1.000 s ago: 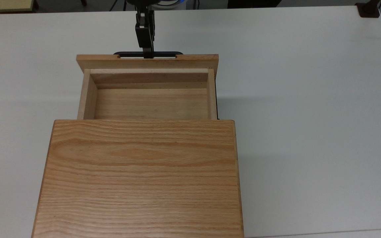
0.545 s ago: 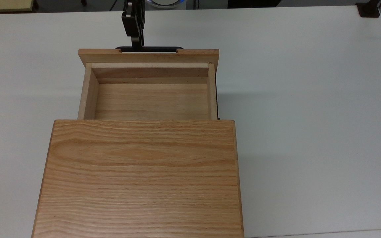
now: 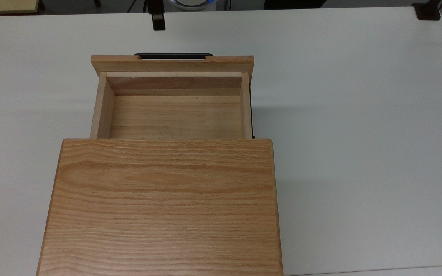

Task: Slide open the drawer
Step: 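Release the handle and lift the gripper away from the drawer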

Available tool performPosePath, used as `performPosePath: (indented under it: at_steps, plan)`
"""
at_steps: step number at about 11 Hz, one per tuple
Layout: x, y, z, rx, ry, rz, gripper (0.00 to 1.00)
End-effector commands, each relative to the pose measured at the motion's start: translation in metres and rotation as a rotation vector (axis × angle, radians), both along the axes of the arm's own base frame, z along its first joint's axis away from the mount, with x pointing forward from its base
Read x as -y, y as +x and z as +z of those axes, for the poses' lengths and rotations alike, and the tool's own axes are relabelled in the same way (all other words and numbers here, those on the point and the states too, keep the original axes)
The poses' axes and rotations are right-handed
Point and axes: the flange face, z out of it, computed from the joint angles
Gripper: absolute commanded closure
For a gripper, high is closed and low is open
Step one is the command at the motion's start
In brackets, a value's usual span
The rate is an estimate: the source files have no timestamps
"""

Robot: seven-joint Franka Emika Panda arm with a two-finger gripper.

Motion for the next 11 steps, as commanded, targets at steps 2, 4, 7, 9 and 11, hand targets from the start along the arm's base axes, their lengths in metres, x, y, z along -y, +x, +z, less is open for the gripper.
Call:
performPosePath:
  at_steps: [2,4,7,9,11]
  plan:
    - [-0.002,-0.013,0.024,-0.117,-0.110,0.435,0.00]
    - [-0.003,-0.018,0.017,-0.218,-0.144,0.741,0.00]
    - [-0.004,-0.020,-0.001,-0.389,-0.197,1.124,0.00]
    - [-0.001,-0.014,-0.010,-0.416,-0.217,1.322,0.00]
    - [0.003,0.006,-0.028,-0.419,-0.194,1.512,0.00]
